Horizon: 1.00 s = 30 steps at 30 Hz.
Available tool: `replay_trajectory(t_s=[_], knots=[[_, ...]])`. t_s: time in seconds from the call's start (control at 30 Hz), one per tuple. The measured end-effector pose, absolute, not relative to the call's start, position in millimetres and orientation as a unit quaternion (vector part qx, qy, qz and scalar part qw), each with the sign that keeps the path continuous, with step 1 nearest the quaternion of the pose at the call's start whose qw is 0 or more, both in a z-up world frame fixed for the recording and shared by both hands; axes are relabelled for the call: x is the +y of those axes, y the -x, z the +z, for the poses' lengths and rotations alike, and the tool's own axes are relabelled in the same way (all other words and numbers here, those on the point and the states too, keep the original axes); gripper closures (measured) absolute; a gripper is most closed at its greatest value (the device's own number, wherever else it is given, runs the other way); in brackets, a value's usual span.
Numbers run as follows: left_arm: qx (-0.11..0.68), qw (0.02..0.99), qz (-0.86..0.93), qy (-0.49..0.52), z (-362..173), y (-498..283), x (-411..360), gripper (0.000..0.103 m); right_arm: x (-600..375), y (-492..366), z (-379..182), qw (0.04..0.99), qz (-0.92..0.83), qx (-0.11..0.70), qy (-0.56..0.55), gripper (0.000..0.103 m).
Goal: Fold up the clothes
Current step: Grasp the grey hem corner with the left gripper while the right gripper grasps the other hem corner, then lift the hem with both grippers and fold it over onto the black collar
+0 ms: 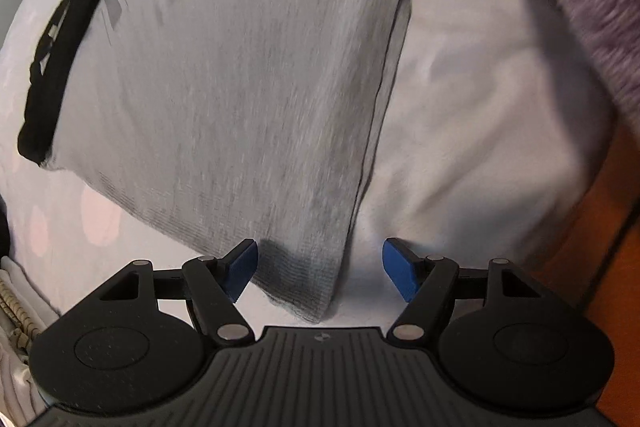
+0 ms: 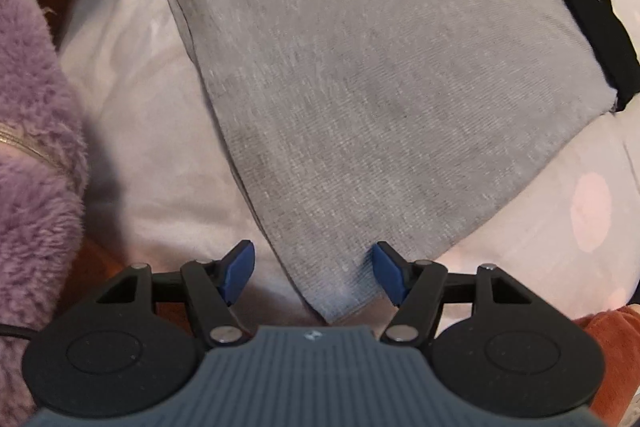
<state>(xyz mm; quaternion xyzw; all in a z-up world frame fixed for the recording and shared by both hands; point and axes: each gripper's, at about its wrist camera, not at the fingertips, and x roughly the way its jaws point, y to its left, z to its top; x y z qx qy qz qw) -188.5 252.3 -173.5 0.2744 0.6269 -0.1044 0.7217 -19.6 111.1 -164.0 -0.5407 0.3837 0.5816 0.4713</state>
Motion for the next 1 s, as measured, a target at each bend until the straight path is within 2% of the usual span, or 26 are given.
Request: replay_trajectory(t_s=[0.17, 0.23, 0.3, 0.33, 0.4, 0.43, 0.47, 0.5, 0.53, 0.8, 1.0], knots=[[0.631, 0.728, -0.095, -0.251, -177, 191, 259, 0.018, 107, 22, -172, 0.467, 0.588, 0.369, 0.548, 0.033], [0.629, 0.734, -0.089, -0.24, -176, 194, 261, 0.023, 104, 24, -172, 0.468, 0.589, 0.362, 0.551, 0.035], [0.626, 0.739, -0.083, -0.233, -175, 200, 260, 0.037, 101, 26, -171, 0.472, 0.588, 0.352, 0.555, 0.043], [0.625, 0.742, -0.08, -0.229, -174, 202, 259, 0.041, 99, 27, -170, 0.473, 0.589, 0.346, 0.557, 0.049], [0.621, 0.747, -0.072, -0.228, -174, 207, 258, 0.056, 96, 29, -168, 0.478, 0.588, 0.34, 0.557, 0.059], [0.619, 0.748, -0.065, -0.23, -173, 209, 258, 0.062, 94, 29, -166, 0.484, 0.586, 0.336, 0.556, 0.07], [0.619, 0.749, -0.056, -0.23, -173, 210, 259, 0.076, 93, 28, -165, 0.493, 0.583, 0.334, 0.553, 0.082], [0.618, 0.75, -0.042, -0.231, -172, 210, 260, 0.092, 91, 26, -162, 0.502, 0.58, 0.333, 0.548, 0.087], [0.616, 0.752, -0.027, -0.233, -171, 209, 262, 0.097, 90, 25, -160, 0.512, 0.576, 0.333, 0.543, 0.093], [0.565, 0.788, 0.058, -0.236, -131, 215, 269, 0.098, 73, 17, -122, 0.609, 0.554, 0.309, 0.476, 0.095], [0.483, 0.833, 0.139, -0.231, -53, 212, 271, 0.098, 63, 17, -53, 0.694, 0.53, 0.239, 0.424, 0.095]])
